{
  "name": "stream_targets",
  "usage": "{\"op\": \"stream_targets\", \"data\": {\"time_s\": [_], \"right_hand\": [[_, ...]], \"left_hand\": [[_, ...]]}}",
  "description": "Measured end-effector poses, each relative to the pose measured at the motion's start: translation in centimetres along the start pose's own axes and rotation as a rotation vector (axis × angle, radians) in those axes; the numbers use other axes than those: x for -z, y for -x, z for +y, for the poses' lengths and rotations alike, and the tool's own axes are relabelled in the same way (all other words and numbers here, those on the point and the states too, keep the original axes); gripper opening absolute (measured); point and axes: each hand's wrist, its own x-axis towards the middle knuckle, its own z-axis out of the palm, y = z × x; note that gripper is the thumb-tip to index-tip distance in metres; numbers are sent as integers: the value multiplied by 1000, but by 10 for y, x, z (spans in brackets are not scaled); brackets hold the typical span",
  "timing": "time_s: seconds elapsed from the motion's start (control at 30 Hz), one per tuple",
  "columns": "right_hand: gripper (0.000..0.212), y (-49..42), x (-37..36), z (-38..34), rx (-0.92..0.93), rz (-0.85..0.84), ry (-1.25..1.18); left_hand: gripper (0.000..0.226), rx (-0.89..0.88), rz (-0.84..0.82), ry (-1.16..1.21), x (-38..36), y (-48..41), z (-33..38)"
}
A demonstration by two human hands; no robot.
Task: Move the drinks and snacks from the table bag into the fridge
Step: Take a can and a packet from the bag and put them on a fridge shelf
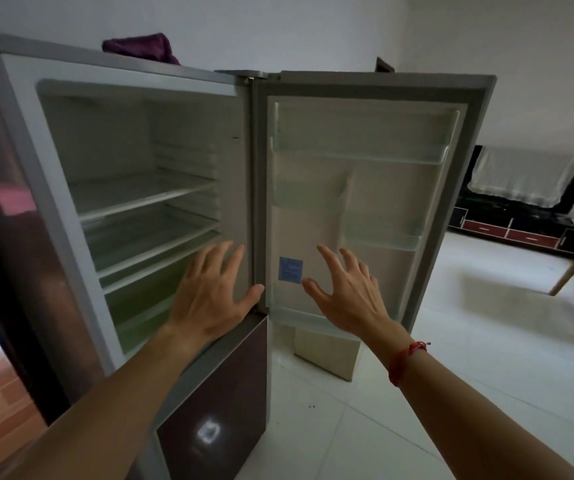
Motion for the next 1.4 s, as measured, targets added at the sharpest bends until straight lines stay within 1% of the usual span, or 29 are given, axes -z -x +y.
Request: {"op": "stream_targets", "data": {"time_s": [0.4, 0.67, 0.87, 1.07, 1.4], "right_hand": [[74, -13, 9, 47, -19, -24, 55], [74, -6, 26, 82, -104, -21, 102], [74, 28, 48, 99, -229, 20, 166], [70, 85, 75, 98, -439, 101, 250], [69, 205, 122, 99, -766, 187, 380]], "left_hand": [[79, -40, -5, 53, -20, -29, 28], [77, -155, -21, 143, -34, -56, 59], [79, -286, -37, 294, -45, -71, 81], [78, -475, -42, 401, -48, -68, 113], [77, -773, -83, 572, -38, -44, 209]]}}
